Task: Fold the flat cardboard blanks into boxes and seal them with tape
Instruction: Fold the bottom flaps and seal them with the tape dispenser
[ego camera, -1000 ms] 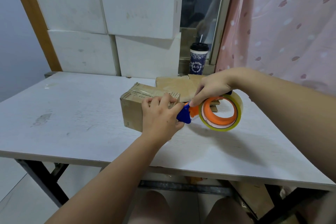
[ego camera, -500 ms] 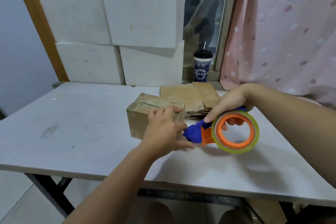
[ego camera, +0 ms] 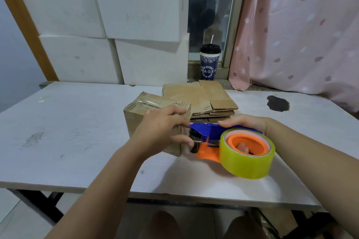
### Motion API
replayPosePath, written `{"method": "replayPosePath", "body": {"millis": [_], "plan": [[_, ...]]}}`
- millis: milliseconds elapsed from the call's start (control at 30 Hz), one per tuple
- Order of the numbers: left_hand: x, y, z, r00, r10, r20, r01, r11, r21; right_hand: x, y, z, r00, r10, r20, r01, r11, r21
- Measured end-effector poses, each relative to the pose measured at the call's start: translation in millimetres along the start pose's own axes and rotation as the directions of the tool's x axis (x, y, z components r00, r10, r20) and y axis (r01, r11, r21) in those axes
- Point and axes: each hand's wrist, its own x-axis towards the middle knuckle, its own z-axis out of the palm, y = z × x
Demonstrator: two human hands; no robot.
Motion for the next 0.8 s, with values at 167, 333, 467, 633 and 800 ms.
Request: {"method": "replayPosePath", "body": {"millis": [167,333,467,633,800], "plan": [[12,-7,-13,0.993,0.049,0.105,-0.042,0.997,-0.065,10,11,4,0.968,-0.213,-0.134,0.22,0.975,0.04],[12,-8,-12,0.993,0.066,0.1,-0.065,0.998,-0.018,15,21,3,0.94,-0.292,-0.178,0.325,0.926,0.193],[9,-5,-7,0.997,0.071,0.036,-0.074,0.994,0.075,17,26,-2,0.918,-0.348,-0.192,0.38,0.91,0.169],[12,2,1,1.0,-0.006,-0.028,0.011,0.984,0.178,12,29,-6,0.913,-0.364,-0.183,0.394,0.905,0.161],[8,13,17,0.997,0.022,-0.077,0.012,0.906,0.423,7,34,-11,0.892,-0.388,-0.234,0.429,0.888,0.163]]}}
